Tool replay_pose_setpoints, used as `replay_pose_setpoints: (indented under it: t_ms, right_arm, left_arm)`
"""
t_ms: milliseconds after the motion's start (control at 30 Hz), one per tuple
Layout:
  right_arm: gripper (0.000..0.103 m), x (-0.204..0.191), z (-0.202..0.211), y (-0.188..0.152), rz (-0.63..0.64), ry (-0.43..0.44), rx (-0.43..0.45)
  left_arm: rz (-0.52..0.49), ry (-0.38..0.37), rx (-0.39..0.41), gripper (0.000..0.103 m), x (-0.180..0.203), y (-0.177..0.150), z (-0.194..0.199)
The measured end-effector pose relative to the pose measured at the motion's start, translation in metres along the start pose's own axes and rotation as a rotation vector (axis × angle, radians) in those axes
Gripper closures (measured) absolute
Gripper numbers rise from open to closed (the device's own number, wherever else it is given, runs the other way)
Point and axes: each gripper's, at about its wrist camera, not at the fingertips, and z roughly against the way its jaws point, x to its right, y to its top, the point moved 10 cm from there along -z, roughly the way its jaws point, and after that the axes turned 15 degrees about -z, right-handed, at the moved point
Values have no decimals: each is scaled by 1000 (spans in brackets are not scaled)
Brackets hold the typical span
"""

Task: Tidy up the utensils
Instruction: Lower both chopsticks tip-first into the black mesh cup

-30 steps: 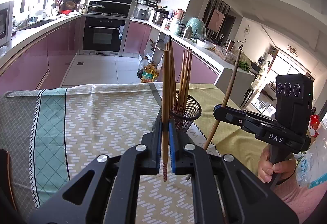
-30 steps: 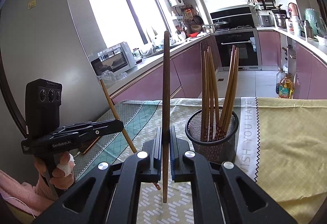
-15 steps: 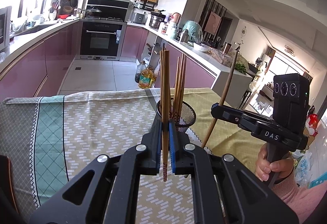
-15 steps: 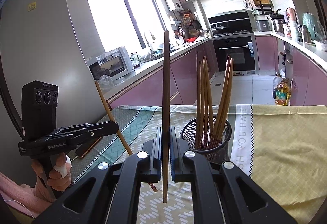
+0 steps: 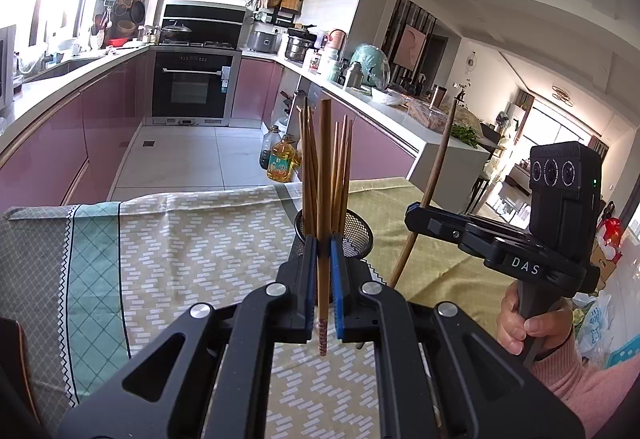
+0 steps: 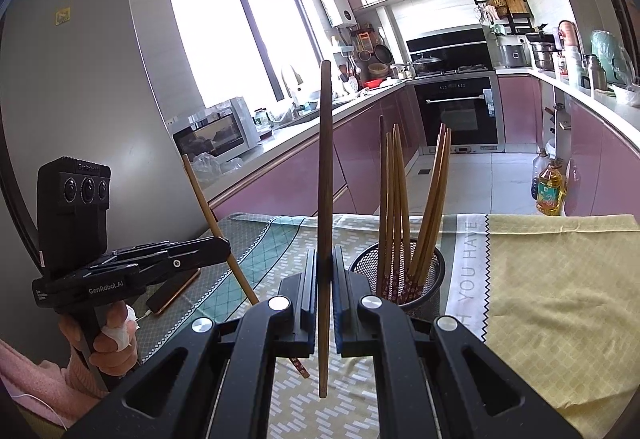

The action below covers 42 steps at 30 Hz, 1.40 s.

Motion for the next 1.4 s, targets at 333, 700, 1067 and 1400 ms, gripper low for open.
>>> replay_pose_setpoints:
  t_ms: [333,700,1067,1400]
  right_arm:
    - [97,0,0,4,7,-1,4]
    - [97,-1,-1,8,8,2,7]
    - [97,-4,-1,19,16,7,18]
    - [97,-7,2,30,31,8,46]
  left_arm:
    - [-14,-4,6,96,4,7,-1]
    - [-21,-3,8,96,5,9,-2]
    - [-38,6,23,96,7,20,1]
    - [-52,12,43,96,8,32,4]
